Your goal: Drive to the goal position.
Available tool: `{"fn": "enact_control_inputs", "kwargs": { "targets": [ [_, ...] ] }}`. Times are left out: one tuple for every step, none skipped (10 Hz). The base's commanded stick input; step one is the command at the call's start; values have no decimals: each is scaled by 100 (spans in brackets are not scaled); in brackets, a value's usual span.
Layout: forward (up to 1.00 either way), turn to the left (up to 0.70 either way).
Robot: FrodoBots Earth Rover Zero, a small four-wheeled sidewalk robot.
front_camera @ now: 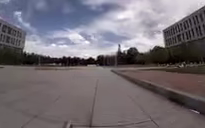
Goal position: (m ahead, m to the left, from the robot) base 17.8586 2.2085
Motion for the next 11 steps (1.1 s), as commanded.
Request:
{"fn": "enact_control_inputs", "kwargs": {
  "targets": [
    [100, 3],
    [100, 3],
    [100, 3],
    [100, 3],
    [100, 3],
    [100, 3],
    [100, 3],
    [100, 3],
    [100, 3],
    [100, 3],
    [100, 3]
  ]
}}
